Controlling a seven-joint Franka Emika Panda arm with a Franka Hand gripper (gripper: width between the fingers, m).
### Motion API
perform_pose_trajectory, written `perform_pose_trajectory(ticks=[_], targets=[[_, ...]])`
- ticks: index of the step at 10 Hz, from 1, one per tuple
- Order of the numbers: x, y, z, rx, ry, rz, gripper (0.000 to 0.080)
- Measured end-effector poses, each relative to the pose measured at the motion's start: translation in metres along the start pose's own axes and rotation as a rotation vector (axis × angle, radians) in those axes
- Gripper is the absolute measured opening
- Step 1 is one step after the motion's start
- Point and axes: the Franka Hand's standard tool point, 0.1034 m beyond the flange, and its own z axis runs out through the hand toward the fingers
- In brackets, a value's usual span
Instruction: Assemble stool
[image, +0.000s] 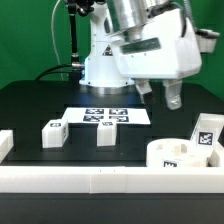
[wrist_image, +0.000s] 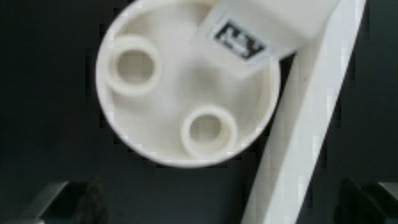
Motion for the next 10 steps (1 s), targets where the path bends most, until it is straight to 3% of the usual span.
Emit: perform_pose_trajectory(ticks=[3, 4, 5, 6, 10], targets=[[-0.003, -0.001, 0.001, -0.002, -0.001, -0.009, 0.0648], [-0.004, 0.001, 0.002, -0.026, -0.003, -0.119, 0.0648], [-0.001, 0.004, 0.001, -0.097, -0.004, -0.309, 0.0648], [0.006, 0.002, -0.001, -0.113, -0.005, -0.424, 0.0648], [0.009, 0.000, -0.003, -0.112, -0.010, -0.714, 0.0648]])
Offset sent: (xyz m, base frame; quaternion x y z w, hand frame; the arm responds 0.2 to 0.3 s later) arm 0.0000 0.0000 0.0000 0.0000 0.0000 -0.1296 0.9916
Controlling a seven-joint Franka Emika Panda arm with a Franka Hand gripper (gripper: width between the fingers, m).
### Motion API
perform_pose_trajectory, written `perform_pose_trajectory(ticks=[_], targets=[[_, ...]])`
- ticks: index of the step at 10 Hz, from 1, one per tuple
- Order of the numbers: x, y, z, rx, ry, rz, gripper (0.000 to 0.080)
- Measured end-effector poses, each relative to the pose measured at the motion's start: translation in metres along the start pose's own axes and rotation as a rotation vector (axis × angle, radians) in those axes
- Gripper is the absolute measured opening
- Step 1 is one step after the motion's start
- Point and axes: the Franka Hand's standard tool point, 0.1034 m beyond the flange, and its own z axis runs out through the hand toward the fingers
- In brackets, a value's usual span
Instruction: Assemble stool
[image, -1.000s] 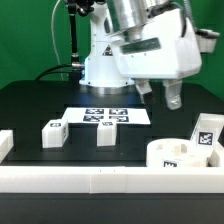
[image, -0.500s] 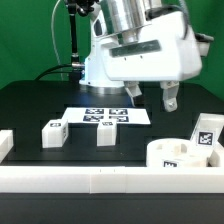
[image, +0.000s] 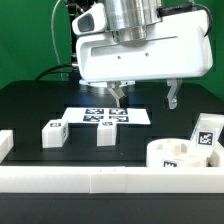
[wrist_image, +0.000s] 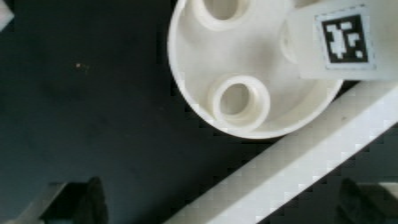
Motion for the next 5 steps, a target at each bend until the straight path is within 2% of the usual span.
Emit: perform_pose_trajectory(ticks=[1, 2, 3, 5], targets=[[0.000, 0.001, 0.000, -0.004, 0.001, -0.097, 0.0648], [0.002, 0.007, 0.001, -0.032, 0.003, -0.276, 0.0648], [0.003, 0.014, 0.001, -0.045, 0.001, -0.365, 0.0648], [0.003, 0.023, 0.004, -0.060, 0.035, -0.382, 0.0648]])
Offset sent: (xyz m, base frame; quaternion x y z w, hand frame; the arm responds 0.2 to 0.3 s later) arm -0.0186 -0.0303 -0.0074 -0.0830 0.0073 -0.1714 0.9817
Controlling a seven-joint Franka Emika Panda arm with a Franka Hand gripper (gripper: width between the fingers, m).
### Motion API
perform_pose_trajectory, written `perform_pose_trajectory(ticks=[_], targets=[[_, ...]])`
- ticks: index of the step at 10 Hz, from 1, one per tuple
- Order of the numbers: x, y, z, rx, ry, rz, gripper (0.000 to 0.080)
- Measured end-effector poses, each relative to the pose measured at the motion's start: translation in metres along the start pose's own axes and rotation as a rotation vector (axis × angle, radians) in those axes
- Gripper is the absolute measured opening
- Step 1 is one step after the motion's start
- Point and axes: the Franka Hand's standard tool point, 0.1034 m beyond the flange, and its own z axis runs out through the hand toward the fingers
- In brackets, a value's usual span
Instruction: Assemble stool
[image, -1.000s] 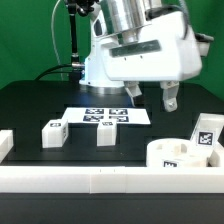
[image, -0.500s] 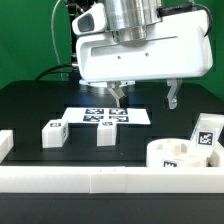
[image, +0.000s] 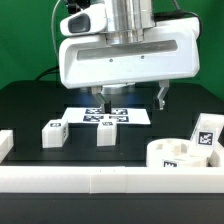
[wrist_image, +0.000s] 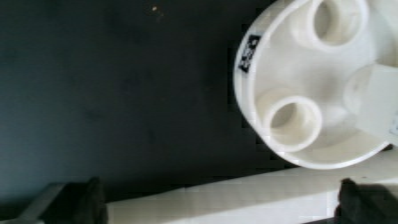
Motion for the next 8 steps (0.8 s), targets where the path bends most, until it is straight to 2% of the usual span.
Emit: perform_pose_trajectory(ticks=[4, 5, 7, 8], targets=[[0.000, 0.000, 0.001, -0.003, -0.007, -0.004, 0.0648], [-0.002, 0.000, 0.001, -0.055, -0.004, -0.064, 0.0648], [-0.016, 0.009, 0.006, -0.097, 0.030, -0.110, 0.0648], [-0.022, 0.018, 0.009, -0.106, 0.050, -0.120, 0.0648]])
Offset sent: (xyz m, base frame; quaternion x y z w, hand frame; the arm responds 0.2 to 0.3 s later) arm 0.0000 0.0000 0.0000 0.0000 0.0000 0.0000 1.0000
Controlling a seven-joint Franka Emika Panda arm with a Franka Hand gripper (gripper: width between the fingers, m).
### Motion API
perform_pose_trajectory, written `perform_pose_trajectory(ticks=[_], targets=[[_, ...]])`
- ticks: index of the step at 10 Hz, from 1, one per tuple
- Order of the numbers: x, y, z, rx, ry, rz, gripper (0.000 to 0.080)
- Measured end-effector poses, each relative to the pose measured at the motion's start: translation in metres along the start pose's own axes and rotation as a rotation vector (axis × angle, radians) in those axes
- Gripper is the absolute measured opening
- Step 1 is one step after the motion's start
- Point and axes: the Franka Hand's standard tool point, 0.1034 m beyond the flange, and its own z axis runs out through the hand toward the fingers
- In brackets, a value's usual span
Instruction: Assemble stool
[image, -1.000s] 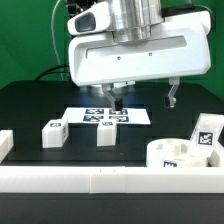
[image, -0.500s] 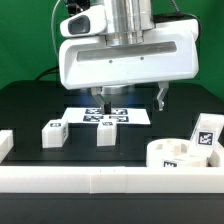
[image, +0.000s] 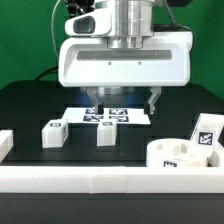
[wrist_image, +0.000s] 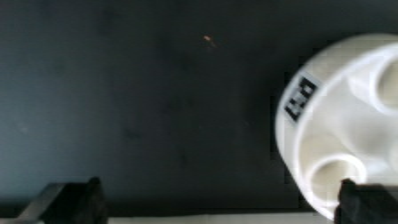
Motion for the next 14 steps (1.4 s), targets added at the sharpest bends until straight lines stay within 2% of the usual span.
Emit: perform_pose_trajectory(ticks=[4, 6, 8, 11, 14], targets=[[-0.002, -0.001, 0.002, 0.003, -0.008, 0.006, 0.0648], [-0.016, 0.011, 0.010, -0.007, -0.035, 0.043, 0.0648], [-0.033, 0.015, 0.023, -0.017, -0.029, 0.045, 0.0648], [-0.031, 0.012, 0.020, -0.009, -0.065, 0.043, 0.0648], [-0.038, 0.025, 0.020, 0.012, -0.317, 0.054, 0.0648]])
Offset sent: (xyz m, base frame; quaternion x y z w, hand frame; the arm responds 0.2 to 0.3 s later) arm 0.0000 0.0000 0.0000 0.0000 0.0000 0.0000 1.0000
